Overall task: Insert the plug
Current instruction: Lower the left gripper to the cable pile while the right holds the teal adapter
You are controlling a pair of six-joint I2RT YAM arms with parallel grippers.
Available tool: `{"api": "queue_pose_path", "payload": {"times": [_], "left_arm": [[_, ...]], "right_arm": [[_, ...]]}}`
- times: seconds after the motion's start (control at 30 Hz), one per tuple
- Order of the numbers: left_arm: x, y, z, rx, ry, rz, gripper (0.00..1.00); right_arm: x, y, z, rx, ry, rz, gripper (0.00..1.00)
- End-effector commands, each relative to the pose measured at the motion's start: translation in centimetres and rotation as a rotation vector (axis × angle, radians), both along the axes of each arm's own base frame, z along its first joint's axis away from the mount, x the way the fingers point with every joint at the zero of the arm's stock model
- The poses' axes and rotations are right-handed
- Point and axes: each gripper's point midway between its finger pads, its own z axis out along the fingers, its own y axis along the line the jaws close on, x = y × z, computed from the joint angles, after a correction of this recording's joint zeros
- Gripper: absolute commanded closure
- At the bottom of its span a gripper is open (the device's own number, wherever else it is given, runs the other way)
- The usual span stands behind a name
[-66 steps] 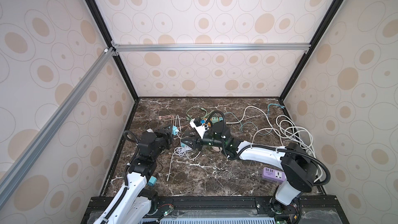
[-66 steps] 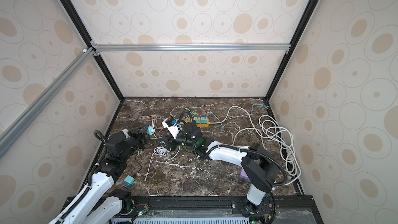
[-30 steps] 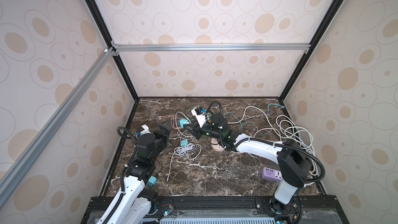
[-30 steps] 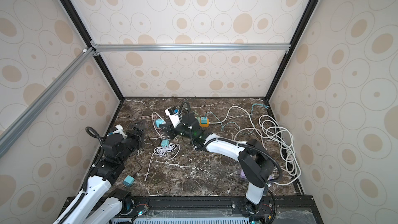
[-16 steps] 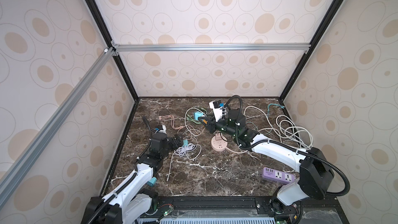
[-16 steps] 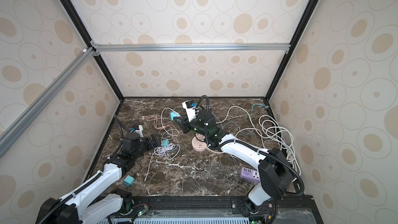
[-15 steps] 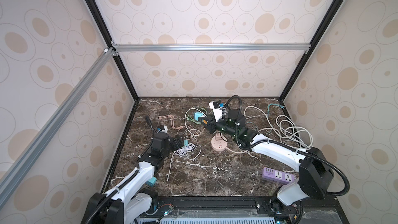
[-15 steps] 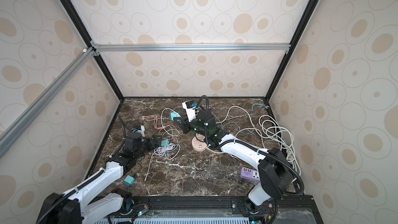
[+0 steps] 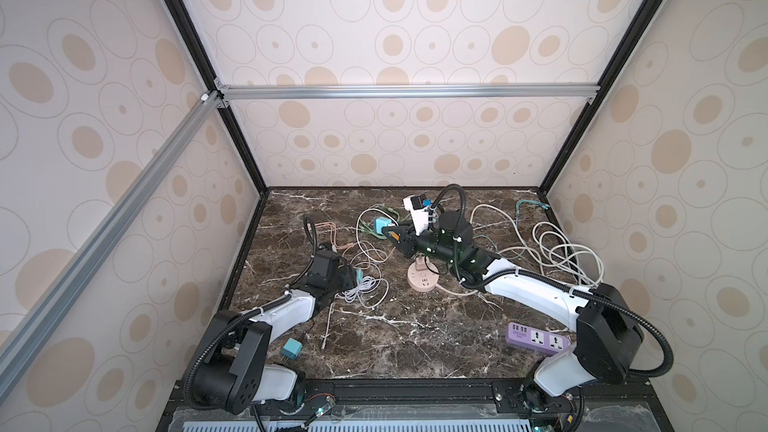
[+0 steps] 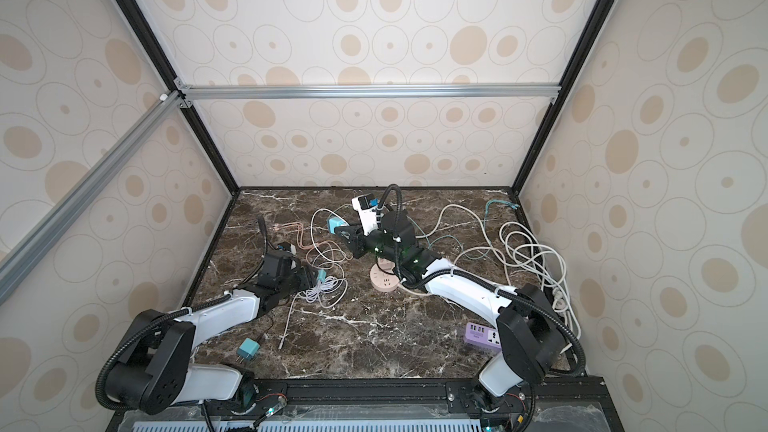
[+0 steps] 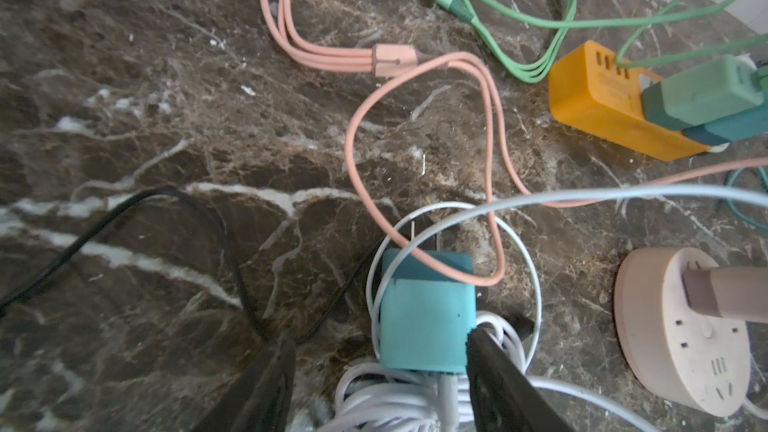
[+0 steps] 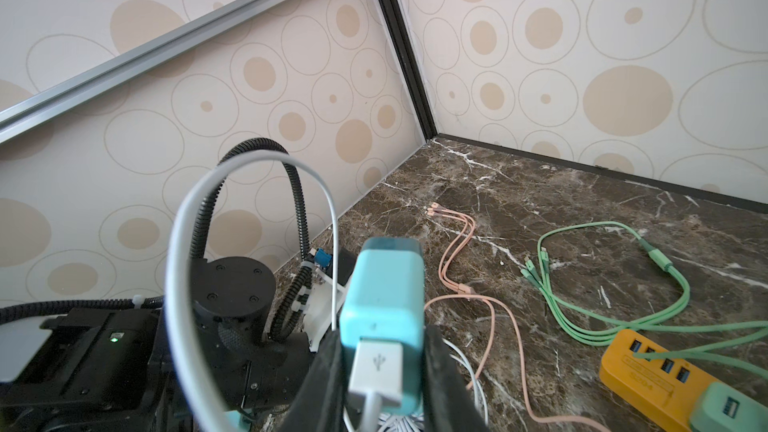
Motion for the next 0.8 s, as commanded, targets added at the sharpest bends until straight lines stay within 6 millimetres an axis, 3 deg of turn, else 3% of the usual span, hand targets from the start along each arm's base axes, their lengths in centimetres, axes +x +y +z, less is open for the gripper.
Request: {"api": "queue_pose_path", "payload": {"times": [0.0,0.3,0.43,0.63,0.7,0.77], "left_arm": [[2.3,-0.5,1.7,0.001,-0.085,0.002,0.38],[3.9,-0.9,-0.2,0.018,-0.060,-0.008,0.52],[4.1,-0.5,-1.2,0.046,-0.040,0.001,0.62],[4.7,0.0,0.1,0.072,-0.090,0.014,0.87],[4.1,0.8,0.8,0.098,-0.090,0.039,0.97],[3.3,2.1,2.1,0.123,-0.104,0.085,1.00]], "right_arm": [[0.0,-0.1,0.1,0.013,0.001,0.000,1.00],[-0.3,-0.7,0.4,0.002,-0.015,-0.013,1.00],[-0.5,-1.0,0.5,0.000,-0.024,-0.016,1.00],[-1.0,-1.6,0.9,-0.002,-0.048,-0.021,1.00],[-1.3,-2.2,1.1,-0.007,-0.057,-0.026,1.00],[-1.5,-3.2,1.1,-0.018,-0.064,-0.040,1.00]]}}
